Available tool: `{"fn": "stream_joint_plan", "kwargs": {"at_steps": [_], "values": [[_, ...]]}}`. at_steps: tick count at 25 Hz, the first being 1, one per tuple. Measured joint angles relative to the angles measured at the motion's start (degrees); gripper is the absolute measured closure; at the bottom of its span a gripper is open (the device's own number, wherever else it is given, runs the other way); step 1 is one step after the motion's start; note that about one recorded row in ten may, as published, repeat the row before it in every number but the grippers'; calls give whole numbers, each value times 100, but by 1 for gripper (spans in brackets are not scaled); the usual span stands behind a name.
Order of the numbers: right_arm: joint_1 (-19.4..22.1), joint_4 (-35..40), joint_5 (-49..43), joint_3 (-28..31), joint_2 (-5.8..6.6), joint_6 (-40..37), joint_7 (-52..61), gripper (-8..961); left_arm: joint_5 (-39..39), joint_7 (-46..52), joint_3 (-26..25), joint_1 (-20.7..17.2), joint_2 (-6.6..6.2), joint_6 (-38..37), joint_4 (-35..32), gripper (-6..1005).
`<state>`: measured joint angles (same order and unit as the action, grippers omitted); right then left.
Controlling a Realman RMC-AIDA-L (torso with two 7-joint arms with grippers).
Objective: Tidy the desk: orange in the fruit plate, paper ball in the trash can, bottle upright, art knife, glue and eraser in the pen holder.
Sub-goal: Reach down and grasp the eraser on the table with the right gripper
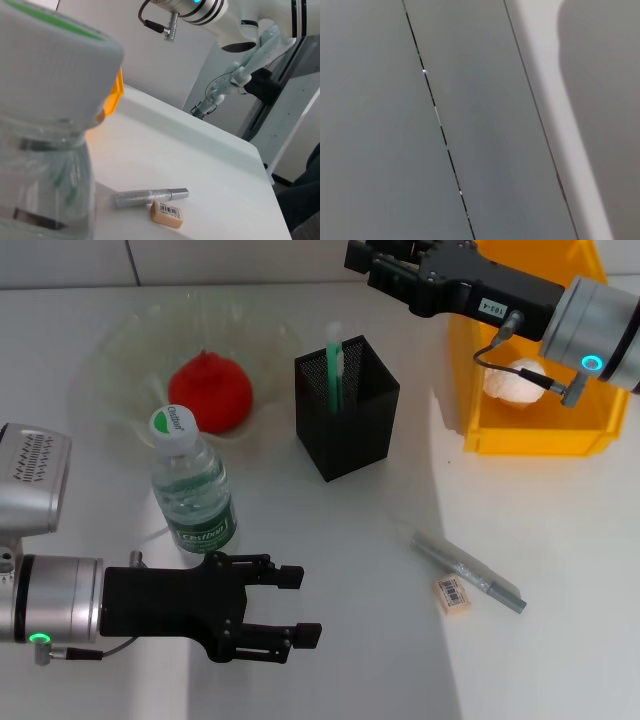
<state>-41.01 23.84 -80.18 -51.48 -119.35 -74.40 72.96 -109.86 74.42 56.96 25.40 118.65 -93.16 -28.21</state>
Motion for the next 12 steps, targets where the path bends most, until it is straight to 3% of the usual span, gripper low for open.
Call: {"fn": "stream_joint_plan", "kwargs": {"at_steps": [7, 12], "values": [[124, 104, -17, 4, 19, -285, 38, 495, 0, -55, 1, -23, 0, -2, 0, 226], [581, 1389, -656, 7, 161, -1310, 871, 295, 2, -66, 15, -29, 0, -29, 0, 226]]}}
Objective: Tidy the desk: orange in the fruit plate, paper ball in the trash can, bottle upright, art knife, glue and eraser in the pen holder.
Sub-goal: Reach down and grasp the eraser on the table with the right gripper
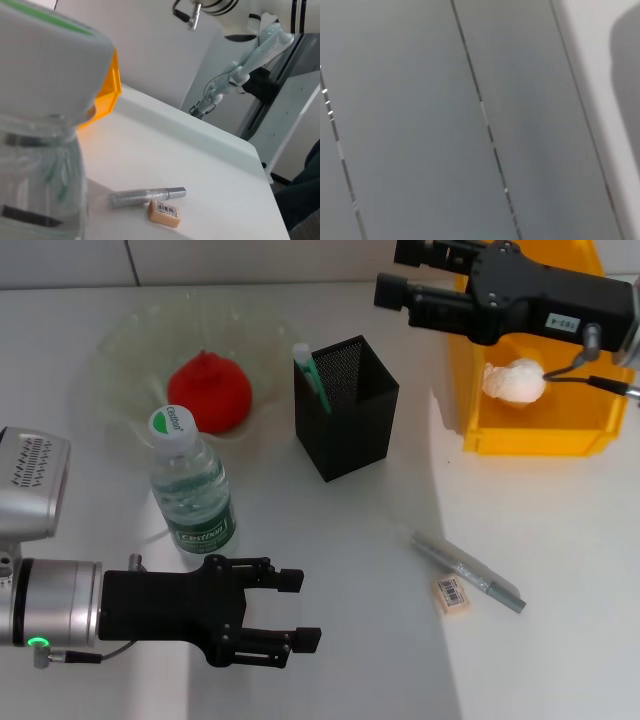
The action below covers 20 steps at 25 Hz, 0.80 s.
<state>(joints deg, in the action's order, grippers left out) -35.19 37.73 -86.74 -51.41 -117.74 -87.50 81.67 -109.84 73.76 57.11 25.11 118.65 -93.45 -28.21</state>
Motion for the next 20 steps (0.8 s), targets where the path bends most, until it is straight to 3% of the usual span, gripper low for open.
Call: {"fn": "stream_joint_plan", "kwargs": {"at_steps": [4, 6, 7, 12, 17, 20], "values": [[115, 1581, -1396, -2, 208, -1258, 1102, 249, 3, -2, 6, -5, 0, -7, 0, 226], [3, 2508, -2447, -1, 261, -2144, 1748, 249, 4, -2, 14, -4, 0, -7, 0, 226], [3, 2508, -2447, -1, 261, -2144, 1748, 249, 5, -2, 22, 0, 1, -9, 0, 226], [-220, 3724, -3901, -332, 188, -2911, 2676, 250, 7, 11, 29, 19, 0, -71, 14, 226], [-303, 4226, -4850, -1018, 67, -3120, 3031, 250, 7, 39, 29, 27, 0, -80, 17, 226], [-311, 4272, -5105, -1282, -84, -3010, 3044, 250, 7, 39, 14, 35, 1, -82, 23, 226]]}}
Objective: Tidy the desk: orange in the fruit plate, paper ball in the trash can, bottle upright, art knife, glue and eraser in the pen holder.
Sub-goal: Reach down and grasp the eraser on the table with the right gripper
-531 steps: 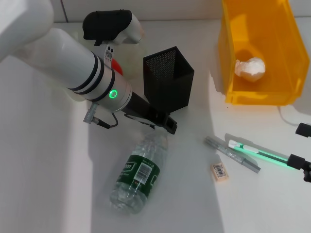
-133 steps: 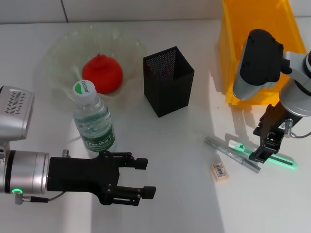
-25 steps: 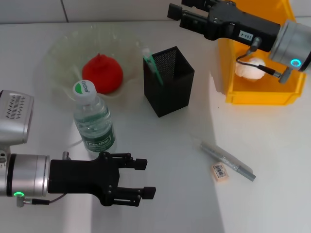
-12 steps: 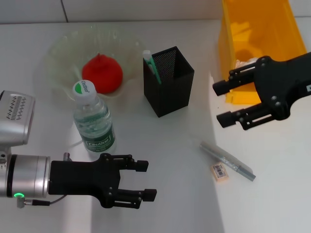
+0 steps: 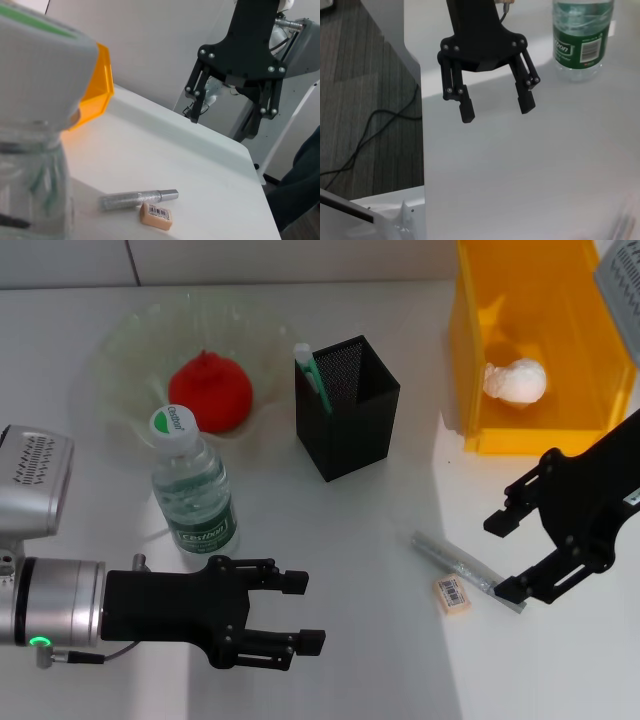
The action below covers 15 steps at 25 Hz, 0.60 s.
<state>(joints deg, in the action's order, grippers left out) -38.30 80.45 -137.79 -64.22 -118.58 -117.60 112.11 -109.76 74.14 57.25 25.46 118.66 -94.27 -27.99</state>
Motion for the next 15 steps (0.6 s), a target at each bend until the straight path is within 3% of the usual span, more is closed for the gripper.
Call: {"fn": "stream_joint_plan", "kwargs": {"at_steps": [4, 15], "values": [[28, -60, 43, -566, -65, 302, -25, 249, 2, 12, -20, 32, 6, -14, 32, 226], [-121, -163, -622, -1682, -56, 618, -14, 250, 8, 20, 5, 89, -9, -39, 30, 226]]}}
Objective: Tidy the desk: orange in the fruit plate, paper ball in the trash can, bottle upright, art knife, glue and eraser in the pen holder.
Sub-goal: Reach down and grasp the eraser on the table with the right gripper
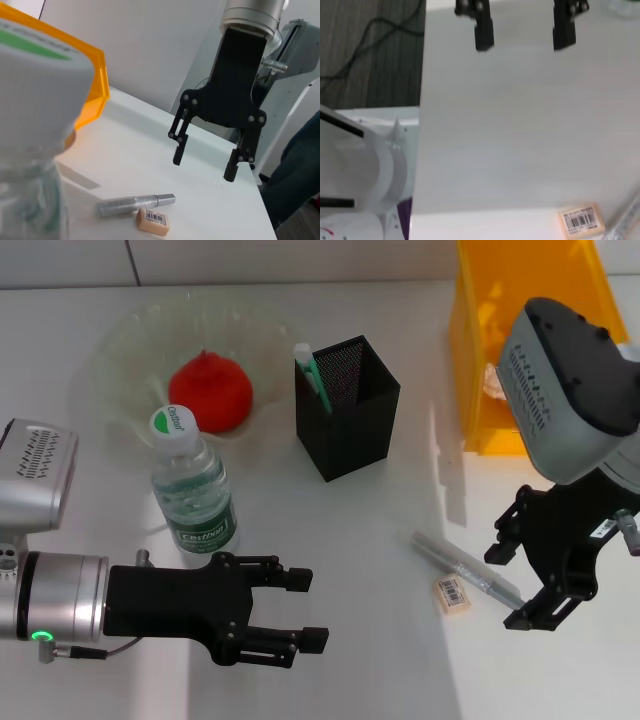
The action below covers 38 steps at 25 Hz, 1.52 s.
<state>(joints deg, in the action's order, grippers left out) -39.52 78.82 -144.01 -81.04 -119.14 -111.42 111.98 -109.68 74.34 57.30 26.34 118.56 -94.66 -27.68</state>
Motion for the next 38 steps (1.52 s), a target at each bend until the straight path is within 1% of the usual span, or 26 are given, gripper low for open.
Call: {"fn": "stream_joint_plan", "kwargs": {"at_steps": [4, 7, 9, 14, 21, 24, 29, 38], "values": [[-66, -143, -88, -299, -5, 283, -160, 249, 0, 2, 10, 20, 1, 14, 0, 226], [-67, -203, -89, -414, -15, 397, -289, 249, 0, 2, 10, 23, 5, 32, -1, 226], [-82, -368, -91, -692, -21, 637, -430, 249, 0, 2, 9, 16, 6, 47, 0, 226], [-82, -535, -76, -980, -23, 922, -670, 250, 0, 2, 9, 9, 8, 60, 0, 226], [-45, -631, -60, -1182, -35, 1209, -885, 249, -3, 2, 9, 0, 9, 51, 7, 226], [-96, -794, -55, -1457, -41, 1541, -865, 249, -1, -4, 6, 3, 16, 72, 12, 226], [-107, -821, 76, -1583, -54, 1750, -862, 249, 0, -26, 9, 12, 18, 72, 18, 226], [-125, -899, 90, -1637, -57, 1838, -838, 249, 0, -53, 9, 3, 25, 71, 18, 226]]}}
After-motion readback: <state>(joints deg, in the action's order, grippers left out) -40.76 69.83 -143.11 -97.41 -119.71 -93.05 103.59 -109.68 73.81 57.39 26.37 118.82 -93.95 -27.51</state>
